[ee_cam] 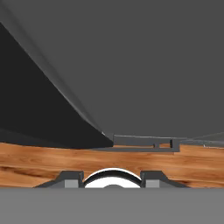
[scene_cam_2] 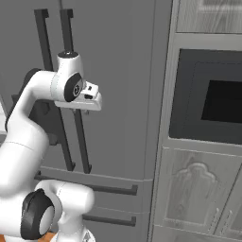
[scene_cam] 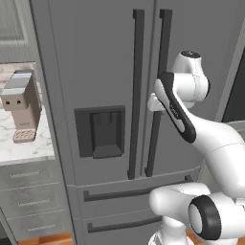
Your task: Retrieve the sausage and cheese from the fridge and place them on the cutting board on the counter.
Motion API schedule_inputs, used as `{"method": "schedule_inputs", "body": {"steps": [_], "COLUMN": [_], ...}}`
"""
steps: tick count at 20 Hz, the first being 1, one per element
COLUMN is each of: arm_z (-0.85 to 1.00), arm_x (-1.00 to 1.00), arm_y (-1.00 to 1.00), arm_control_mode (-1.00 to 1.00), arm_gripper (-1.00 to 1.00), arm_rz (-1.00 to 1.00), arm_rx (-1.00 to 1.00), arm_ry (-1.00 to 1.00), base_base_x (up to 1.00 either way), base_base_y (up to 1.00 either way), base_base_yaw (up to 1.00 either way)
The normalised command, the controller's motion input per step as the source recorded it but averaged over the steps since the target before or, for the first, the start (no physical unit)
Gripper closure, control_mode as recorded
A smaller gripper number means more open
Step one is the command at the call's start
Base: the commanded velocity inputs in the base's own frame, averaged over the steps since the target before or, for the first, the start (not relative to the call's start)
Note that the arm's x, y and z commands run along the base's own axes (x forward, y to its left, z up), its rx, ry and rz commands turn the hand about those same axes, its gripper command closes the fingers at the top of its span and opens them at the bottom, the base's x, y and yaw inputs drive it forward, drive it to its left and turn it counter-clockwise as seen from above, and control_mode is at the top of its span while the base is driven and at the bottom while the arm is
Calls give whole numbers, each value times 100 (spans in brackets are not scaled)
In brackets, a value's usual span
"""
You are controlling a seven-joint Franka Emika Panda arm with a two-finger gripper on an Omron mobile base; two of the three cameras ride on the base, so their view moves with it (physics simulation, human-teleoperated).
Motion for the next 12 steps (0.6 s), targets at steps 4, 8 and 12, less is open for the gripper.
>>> {"method": "schedule_inputs", "body": {"steps": [4, 8, 12], "arm_z": [0, 0, 0], "arm_x": [0, 0, 0], "arm_y": [0, 0, 0], "arm_control_mode": [100, 100, 100], "arm_gripper": [-100, -100, -100], "arm_rz": [0, 0, 0], "arm_rx": [0, 0, 0], "arm_ry": [0, 0, 0], "base_base_x": [0, -18, -50], "base_base_y": [0, 23, 51], "base_base_yaw": [0, 0, 0]}}
